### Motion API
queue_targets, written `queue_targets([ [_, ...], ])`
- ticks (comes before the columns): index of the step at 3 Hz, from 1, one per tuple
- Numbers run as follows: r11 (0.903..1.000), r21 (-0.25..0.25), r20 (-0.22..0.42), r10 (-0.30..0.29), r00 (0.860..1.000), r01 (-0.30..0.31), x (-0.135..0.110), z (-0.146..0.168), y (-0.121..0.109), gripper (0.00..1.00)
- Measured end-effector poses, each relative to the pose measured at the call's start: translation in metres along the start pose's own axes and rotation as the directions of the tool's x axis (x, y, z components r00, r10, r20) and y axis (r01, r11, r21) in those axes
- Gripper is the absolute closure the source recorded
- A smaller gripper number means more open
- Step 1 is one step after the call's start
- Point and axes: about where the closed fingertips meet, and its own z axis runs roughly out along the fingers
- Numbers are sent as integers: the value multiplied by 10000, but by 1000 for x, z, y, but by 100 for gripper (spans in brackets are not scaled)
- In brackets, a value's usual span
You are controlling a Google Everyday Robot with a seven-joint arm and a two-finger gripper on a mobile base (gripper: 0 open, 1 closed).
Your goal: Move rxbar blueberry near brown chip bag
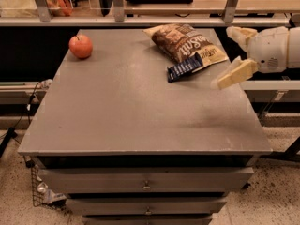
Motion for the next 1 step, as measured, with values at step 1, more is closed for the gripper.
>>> queue_targets([
  [1, 9940, 1092, 8, 55, 10000, -56, 7, -49, -5, 0],
])
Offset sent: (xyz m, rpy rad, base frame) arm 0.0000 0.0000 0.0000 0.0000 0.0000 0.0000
